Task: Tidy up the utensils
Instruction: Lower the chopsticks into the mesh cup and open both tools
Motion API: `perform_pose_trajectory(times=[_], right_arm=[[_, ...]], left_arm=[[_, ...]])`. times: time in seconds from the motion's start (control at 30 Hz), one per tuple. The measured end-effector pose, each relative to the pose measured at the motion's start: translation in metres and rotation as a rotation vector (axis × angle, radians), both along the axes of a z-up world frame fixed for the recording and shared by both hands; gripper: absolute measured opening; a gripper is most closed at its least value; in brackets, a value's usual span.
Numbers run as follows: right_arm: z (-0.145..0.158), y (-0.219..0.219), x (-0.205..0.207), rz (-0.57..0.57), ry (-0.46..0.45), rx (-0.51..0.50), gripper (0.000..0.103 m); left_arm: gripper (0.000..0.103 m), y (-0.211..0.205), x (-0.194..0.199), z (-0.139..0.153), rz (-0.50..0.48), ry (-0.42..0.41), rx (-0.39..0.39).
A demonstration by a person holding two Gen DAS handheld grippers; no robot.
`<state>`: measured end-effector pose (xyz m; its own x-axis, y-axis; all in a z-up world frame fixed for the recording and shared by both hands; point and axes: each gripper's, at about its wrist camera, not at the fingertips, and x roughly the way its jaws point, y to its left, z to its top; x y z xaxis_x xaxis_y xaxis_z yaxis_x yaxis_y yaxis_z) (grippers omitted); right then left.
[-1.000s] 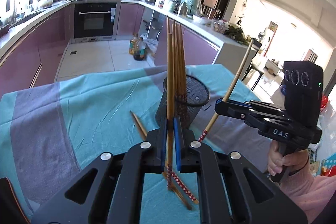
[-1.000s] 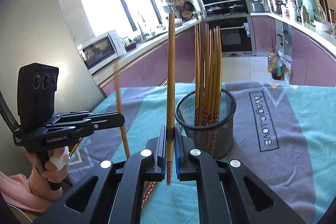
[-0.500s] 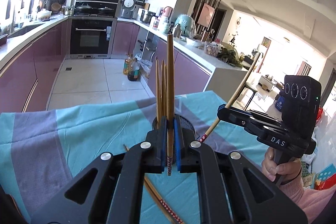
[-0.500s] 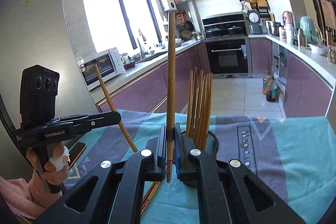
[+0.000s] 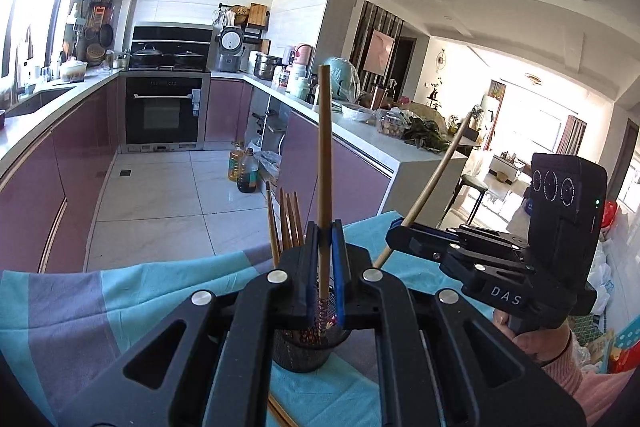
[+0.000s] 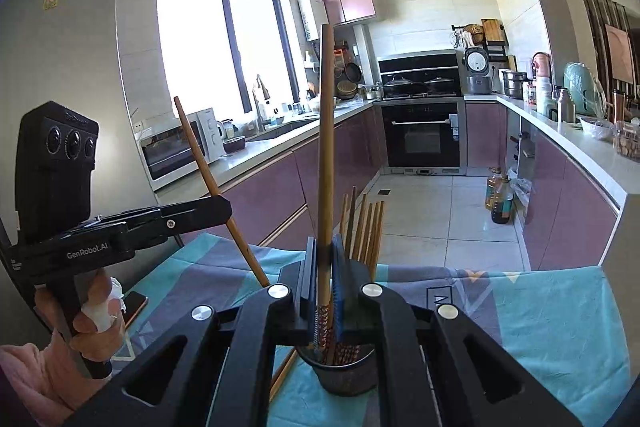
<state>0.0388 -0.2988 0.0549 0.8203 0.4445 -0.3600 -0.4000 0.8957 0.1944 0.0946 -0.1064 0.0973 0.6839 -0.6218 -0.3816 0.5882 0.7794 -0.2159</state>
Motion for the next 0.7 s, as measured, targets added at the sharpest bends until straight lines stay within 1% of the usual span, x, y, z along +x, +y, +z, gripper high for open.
perform_pose_trajectory(times=[0.13, 0.3, 0.5, 0.6, 0.7], right_arm=[[-0.009, 0.005, 0.01, 0.001, 0.032, -0.026, 0.006], [-0.025, 0.009, 0.021, 0.007, 0.093, -0.057, 0.006], [-0.04, 0.016, 0.029, 0.019, 0.165, -0.098, 0.006], [-0.047, 0.021, 0.034, 0.025, 0.2, -0.118, 0.006], [-0.052, 0.023, 0.04, 0.027, 0.223, -0.125, 0.006]], left_arm=[[0.007, -0.012, 0.006, -0.008, -0.007, 0.022, 0.037], [0.007, -0.026, 0.013, -0.031, -0.023, 0.08, 0.106], [0.007, -0.039, 0.02, -0.053, -0.051, 0.135, 0.168], [0.007, -0.045, 0.024, -0.06, -0.042, 0.142, 0.196], [0.008, -0.048, 0.025, -0.065, -0.037, 0.155, 0.198]])
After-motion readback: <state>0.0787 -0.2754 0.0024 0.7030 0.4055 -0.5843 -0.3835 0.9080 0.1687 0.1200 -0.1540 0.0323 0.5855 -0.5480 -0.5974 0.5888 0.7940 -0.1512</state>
